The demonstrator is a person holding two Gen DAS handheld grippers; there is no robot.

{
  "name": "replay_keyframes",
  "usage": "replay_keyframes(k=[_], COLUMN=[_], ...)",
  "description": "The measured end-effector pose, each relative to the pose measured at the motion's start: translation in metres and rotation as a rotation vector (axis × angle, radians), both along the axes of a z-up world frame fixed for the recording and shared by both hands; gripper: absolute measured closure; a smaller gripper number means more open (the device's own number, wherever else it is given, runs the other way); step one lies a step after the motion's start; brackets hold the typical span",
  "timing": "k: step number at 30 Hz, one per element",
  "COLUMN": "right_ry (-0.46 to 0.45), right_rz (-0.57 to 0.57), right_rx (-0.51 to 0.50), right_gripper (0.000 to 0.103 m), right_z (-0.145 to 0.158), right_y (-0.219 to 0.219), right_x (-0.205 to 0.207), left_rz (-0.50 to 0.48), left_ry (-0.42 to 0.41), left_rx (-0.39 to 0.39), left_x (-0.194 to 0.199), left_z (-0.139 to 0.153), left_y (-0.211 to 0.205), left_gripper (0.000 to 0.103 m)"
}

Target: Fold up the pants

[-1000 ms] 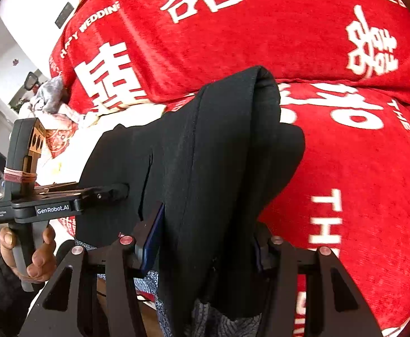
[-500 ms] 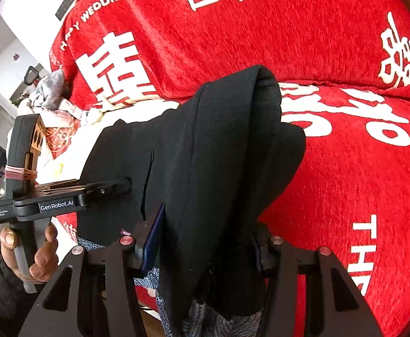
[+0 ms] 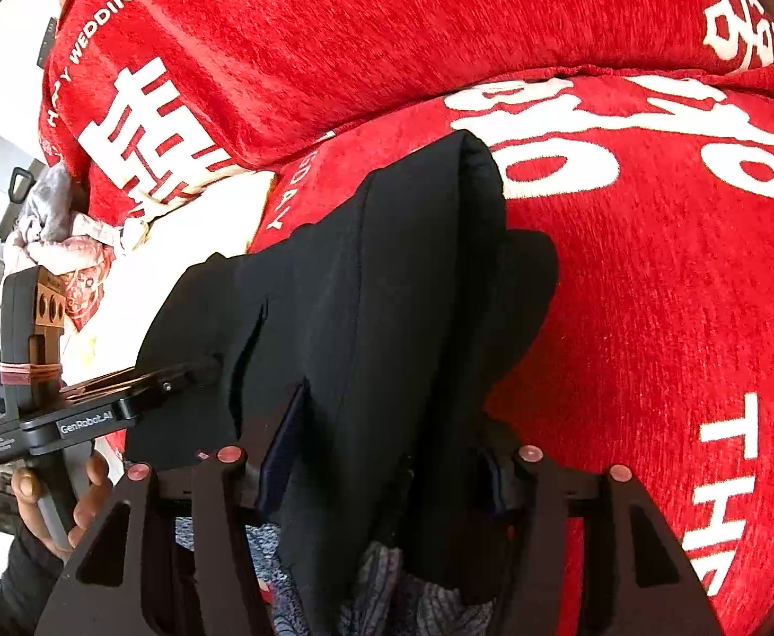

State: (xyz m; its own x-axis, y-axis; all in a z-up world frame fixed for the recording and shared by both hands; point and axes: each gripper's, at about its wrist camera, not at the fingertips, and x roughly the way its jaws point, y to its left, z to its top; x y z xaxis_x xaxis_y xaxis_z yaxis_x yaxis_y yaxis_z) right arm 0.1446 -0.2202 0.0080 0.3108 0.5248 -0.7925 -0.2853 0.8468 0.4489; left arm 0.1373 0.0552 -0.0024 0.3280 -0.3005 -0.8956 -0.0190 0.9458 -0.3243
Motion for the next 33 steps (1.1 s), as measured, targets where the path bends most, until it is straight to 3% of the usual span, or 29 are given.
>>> replay_keyframes(k=[4,6,8,11,13,16,19,23,28,32,33], right_ry=[0.009,0.022,0.034,0.026,-0.027,-0.179,-0.319,-0.402,-0.366,-0.33,-0.325], right_rz=[-0.003,-0.013,-0.025,-0.048,-0.079,-0.096,-0.006,0.192,0.229,0.198,0.197], right_rx=[0.007,0.013,0.018,-0.012,-0.079,-0.202,-0.22,-0.236,-0.31,-0.251,-0.243], right_gripper=[0.037,0.03,0.024,0.022,0.022,0.021,0.019,0.019,0.019,0.019,0.019], right_z=[-0.005,-0.009,-0.011,-0.004,0.01,0.042,0.064,0.053,0.015,0.003,0.004], right_y=[-0.002,-0.004,-0.006,-0.005,-0.005,-0.002,0.014,0.044,0.056,0.046,0.044], right_x=[0.003,0.005,0.006,0.003,-0.005,-0.029,-0.071,-0.118,-0.116,-0.108,-0.108], left_rz=[0.002,0.008,0.016,0.016,0.027,0.057,0.064,-0.024,-0.055,-0.098,-0.109], left_ry=[-0.003,-0.004,-0.004,-0.006,-0.019,-0.09,-0.182,-0.217,-0.136,-0.18,-0.185], left_rx=[-0.01,-0.008,0.027,0.064,0.115,0.185,0.076,-0.066,0.037,0.127,0.142], left_x=[0.0,0.001,0.001,-0.005,-0.012,-0.032,-0.061,-0.082,-0.08,-0.089,-0.09], left_z=[-0.003,-0.006,-0.005,0.002,0.011,0.035,0.061,0.061,0.018,0.01,0.009], left_y=[0.002,0.002,0.002,0.003,0.004,0.006,0.008,-0.009,-0.029,-0.042,-0.043], left_gripper=[0.038,0.031,0.023,0.022,0.022,0.022,0.022,0.022,0.022,0.022,0.017])
